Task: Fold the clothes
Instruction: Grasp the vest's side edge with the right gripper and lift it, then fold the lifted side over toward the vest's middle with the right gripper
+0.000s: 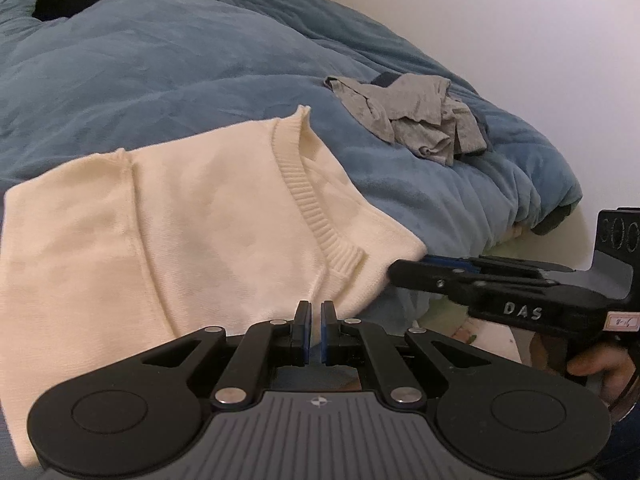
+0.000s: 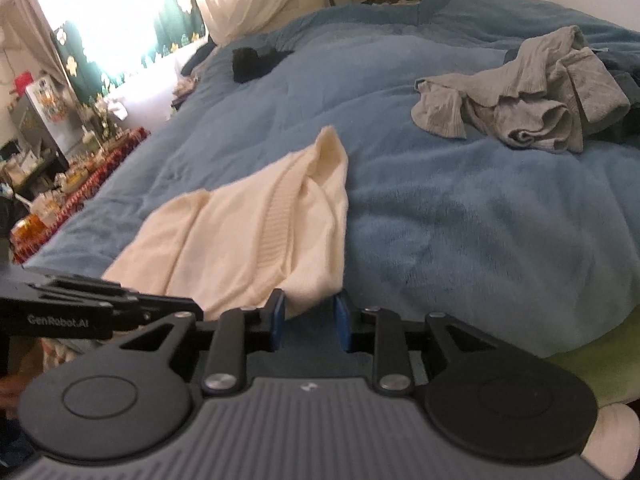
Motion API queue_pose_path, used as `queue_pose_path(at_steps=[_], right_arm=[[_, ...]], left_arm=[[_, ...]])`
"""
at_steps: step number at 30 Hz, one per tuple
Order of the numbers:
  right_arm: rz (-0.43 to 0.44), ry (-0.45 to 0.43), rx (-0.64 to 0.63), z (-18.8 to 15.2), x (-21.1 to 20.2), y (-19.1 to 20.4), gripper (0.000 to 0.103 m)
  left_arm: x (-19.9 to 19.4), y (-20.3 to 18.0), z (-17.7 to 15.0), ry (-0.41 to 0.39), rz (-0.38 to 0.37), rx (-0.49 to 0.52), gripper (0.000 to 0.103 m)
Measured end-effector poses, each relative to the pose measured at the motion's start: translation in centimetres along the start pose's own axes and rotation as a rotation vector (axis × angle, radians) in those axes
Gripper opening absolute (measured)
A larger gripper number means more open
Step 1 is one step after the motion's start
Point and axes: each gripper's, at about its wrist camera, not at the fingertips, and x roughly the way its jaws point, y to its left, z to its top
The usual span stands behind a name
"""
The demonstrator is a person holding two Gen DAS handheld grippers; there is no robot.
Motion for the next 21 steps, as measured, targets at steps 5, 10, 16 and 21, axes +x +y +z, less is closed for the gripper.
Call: queue_pose_path(at_steps=[5, 10, 16, 21], right_arm=[[-0.004, 0.0, -0.019, 0.4, 0.2, 0.5, 0.033], [-0.037, 0.013, -0.017, 0.6, 1.7, 0.9, 0.008], [-0.049, -0.063, -0.151, 2.0, 0.8, 4.6, 0.007], [0.015, -0.114, -0.276, 4.3, 0.1, 9.4, 0.007]], left_arm=[[-0.6, 0.4, 0.0, -0.013, 0.012, -0.006, 0.003], [-1.4, 1.0, 0.0, -0.028, 0.033, -0.016, 0.003], [-3.9, 2.6, -0.3, -0.077, 0.069, -0.036, 0.003], [-7.1, 5.1, -1.1, -0.14, 0.125, -0.062, 0.003]])
